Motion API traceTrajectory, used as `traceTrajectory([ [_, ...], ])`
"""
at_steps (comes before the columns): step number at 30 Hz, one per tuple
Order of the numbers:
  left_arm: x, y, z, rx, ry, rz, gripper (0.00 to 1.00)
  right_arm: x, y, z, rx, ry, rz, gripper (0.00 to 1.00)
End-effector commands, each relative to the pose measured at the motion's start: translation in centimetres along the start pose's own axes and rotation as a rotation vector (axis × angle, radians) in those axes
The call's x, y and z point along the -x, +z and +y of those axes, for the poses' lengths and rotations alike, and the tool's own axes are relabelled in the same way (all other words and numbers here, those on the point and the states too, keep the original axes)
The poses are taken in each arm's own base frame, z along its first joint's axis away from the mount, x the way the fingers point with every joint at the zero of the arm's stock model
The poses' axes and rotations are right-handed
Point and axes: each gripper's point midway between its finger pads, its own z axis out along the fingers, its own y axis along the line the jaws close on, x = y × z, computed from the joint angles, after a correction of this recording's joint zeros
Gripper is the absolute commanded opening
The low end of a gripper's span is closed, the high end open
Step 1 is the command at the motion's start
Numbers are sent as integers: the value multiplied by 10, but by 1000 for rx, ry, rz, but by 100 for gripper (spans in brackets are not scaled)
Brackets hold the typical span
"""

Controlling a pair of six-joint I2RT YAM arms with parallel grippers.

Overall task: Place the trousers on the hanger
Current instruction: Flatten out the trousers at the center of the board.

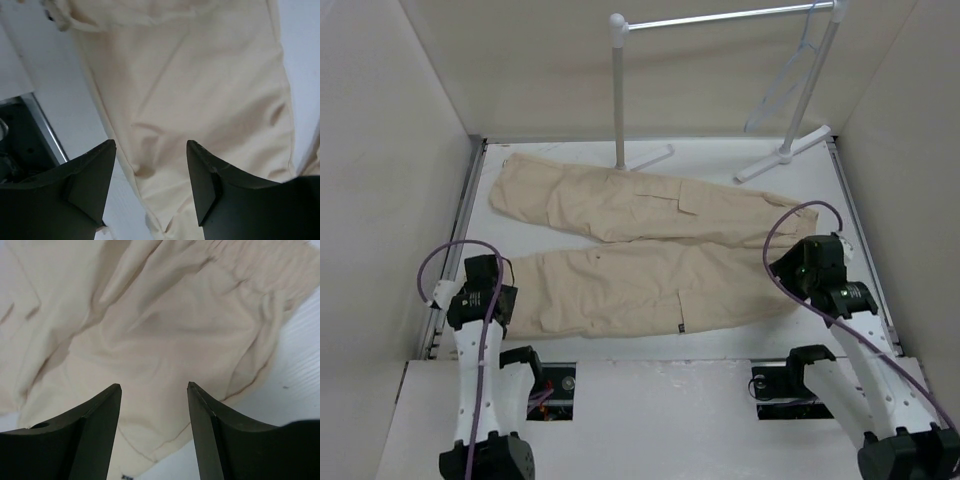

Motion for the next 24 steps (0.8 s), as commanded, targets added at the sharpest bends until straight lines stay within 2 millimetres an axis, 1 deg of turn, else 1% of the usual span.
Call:
traceTrajectory([
  [1, 25, 4, 13, 125, -161, -68, 56, -16, -11, 31, 114, -84, 70, 61],
  [4, 38, 22, 21, 201, -263, -89, 56, -28, -11, 37, 145, -124, 95, 61],
  [8, 34, 48, 48, 328, -356, -62, 55, -38, -12, 40, 188, -143, 139, 61],
  [10, 36, 52, 54, 353, -382, -64, 55, -37, -12, 37, 192, -146, 134, 61],
  [12, 42, 55, 60, 379, -394, -85, 56, -35, -11, 31, 184, -142, 126, 61],
  [15, 40, 64, 65, 429, -375, -71, 56, -31, -9, 26, 173, -119, 116, 61],
  [17, 38, 71, 68, 445, -358, -77, 56, -26, -8, 23, 158, -93, 101, 61],
  [20, 35, 83, 68, 444, -344, -78, 56, -21, 1, 8, 95, -32, 96, 62],
  [21, 34, 87, 67, 438, -335, -75, 54, -21, 5, 1, 60, -5, 96, 60],
  [23, 34, 91, 63, 427, -314, -73, 51, -19, 11, -15, -10, 54, 89, 59],
  [24, 34, 93, 57, 404, -297, -73, 44, -15, 14, -22, -45, 76, 71, 58],
])
